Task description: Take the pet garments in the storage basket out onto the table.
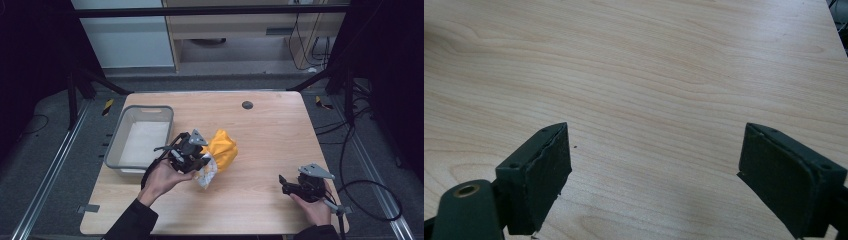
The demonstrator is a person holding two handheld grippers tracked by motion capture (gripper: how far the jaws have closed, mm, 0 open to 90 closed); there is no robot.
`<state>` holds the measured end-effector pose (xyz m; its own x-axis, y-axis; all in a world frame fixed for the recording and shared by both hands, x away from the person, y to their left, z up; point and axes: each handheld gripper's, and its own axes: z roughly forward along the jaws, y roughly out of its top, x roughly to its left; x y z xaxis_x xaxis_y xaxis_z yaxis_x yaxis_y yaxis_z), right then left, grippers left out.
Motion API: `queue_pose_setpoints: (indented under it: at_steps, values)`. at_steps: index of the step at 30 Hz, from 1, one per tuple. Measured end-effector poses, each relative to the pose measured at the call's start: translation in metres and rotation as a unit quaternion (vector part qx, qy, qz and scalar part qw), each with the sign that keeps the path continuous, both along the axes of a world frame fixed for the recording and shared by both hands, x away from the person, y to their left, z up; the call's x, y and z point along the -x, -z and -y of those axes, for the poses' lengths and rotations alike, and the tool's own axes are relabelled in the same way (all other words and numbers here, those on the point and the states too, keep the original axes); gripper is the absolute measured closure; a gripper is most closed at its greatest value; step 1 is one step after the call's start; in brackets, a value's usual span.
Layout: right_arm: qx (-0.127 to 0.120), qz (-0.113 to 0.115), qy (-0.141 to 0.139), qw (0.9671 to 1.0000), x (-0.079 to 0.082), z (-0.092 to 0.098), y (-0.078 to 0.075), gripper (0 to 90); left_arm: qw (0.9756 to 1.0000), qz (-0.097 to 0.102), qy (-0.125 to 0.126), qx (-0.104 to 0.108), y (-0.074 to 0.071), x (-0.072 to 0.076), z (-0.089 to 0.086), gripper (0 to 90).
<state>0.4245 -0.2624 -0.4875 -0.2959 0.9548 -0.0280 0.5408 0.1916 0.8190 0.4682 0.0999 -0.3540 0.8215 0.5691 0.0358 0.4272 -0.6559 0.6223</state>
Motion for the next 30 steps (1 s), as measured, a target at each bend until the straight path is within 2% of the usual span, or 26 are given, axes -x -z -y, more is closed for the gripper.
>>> queue_pose_setpoints:
  at_steps: [11, 30]
  values:
    - [0.003, 0.0, 0.001, 1.0, 0.0, 0.001, 0.001, 13.2, 0.9996, -0.019, 0.017, -0.013, 0.024, -0.002, 0.014, 81.9]
    - [0.008, -0.001, 0.0, 1.0, 0.0, 0.0, 0.001, 13.2, 0.9982, -0.042, 0.036, -0.024, 0.055, -0.001, 0.031, 81.2]
